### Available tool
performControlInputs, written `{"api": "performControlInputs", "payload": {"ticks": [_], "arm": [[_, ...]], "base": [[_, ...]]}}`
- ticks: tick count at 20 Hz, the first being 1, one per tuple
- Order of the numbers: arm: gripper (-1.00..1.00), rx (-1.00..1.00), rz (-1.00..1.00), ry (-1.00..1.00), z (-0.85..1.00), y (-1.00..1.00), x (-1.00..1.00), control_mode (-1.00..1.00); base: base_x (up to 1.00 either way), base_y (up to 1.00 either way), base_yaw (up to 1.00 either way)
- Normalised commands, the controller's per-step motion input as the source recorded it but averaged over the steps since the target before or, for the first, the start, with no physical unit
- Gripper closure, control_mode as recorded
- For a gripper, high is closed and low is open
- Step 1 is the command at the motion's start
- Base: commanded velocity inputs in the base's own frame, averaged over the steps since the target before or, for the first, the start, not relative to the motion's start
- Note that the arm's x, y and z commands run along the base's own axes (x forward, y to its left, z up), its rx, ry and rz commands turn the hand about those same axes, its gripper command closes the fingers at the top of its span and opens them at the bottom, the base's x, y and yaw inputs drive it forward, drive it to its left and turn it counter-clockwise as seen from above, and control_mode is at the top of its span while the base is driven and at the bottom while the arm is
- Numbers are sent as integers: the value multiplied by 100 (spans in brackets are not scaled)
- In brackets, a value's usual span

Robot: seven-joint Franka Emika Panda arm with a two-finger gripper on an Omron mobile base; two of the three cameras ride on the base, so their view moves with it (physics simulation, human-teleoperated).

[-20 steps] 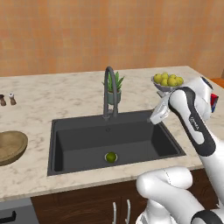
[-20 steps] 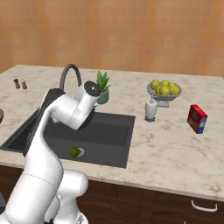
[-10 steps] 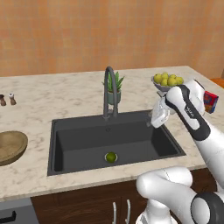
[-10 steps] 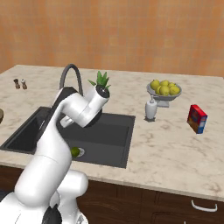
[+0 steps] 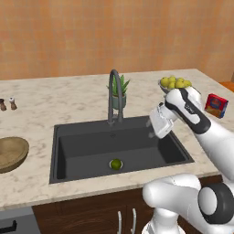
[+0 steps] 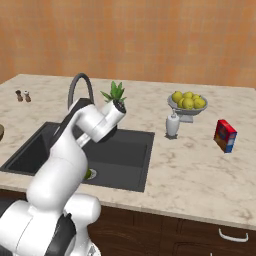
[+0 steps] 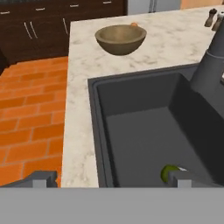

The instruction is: Pick the lime from the sink and place it in the bowl. Then pick the bowl and place it in the microwave. Then close the microwave door and press the start button.

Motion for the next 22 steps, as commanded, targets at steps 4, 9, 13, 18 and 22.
{"api": "performControlInputs", "payload": {"ticks": [4,9,13,18,22], "arm": [[-100,0,4,0,-55,10,12,-100],[-100,6,10,1,-54,1,6,-100],[-100,6,8,0,-44,0,29,-100],[-100,0,2,6,-36,12,49,-100],[-100,0,1,6,-26,6,50,-100]], "base": [[0,0,0],[0,0,0],[0,0,0],[0,0,0],[0,0,0]]}}
